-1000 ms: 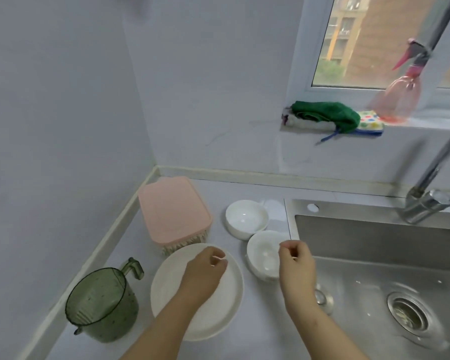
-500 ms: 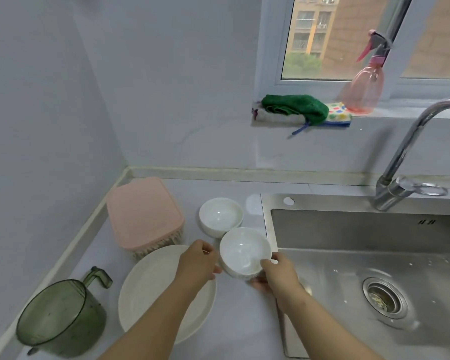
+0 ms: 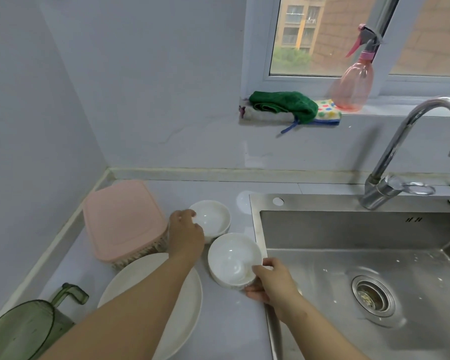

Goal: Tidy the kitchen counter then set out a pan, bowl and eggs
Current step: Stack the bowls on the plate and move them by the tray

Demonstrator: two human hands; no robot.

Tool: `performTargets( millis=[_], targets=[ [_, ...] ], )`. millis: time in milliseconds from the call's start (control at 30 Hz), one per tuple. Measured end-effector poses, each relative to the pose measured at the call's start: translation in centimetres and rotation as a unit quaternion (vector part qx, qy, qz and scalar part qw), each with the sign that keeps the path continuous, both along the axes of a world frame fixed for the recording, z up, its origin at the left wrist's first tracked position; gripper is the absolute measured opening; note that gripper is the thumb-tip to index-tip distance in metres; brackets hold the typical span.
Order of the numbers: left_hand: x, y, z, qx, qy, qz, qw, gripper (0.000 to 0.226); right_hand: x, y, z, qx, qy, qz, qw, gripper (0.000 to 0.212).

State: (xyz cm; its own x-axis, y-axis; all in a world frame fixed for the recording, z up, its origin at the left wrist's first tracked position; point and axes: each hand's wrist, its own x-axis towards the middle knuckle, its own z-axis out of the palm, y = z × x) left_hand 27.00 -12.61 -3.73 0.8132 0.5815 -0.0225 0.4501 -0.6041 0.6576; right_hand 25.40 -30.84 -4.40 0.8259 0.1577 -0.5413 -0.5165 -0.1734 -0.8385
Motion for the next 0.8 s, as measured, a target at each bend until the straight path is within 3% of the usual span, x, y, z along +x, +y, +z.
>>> performTargets(
  millis=[67, 233, 467, 633, 800],
  targets=[
    [0.6, 0.3, 0.4, -0.065, -0.002, 0.052, 0.997, 0.04, 0.1, 0.0, 0.1, 0.001, 0.004, 0.003, 1.0, 0.01],
    [1.8, 0.6, 0.7, -0.136, 0.09, 0.074, 0.984, 0.046, 0.4, -0.2, 0.4, -0.002, 0.005, 0.0, 1.0, 0.009],
    [3.1, 1.6, -0.3, -0.266, 0.067, 0.134, 0.952, 0.039, 0.6, 0.0, 0.6, 0.002, 0.01, -0.011, 1.0, 0.006],
    [3.8, 2.1, 2.0, -0.286, -0.02, 0.147, 0.946, 0.043, 0.5, 0.1, 0.6, -0.018, 0.006, -0.007, 1.0, 0.003],
    [2.8, 2.8, 6.3, -0.241, -0.012, 0.03, 0.97, 0.021, 1.5, -0.2, 0.3, -0.147, -0.12, -0.01, 0.982, 0.017]
  ],
)
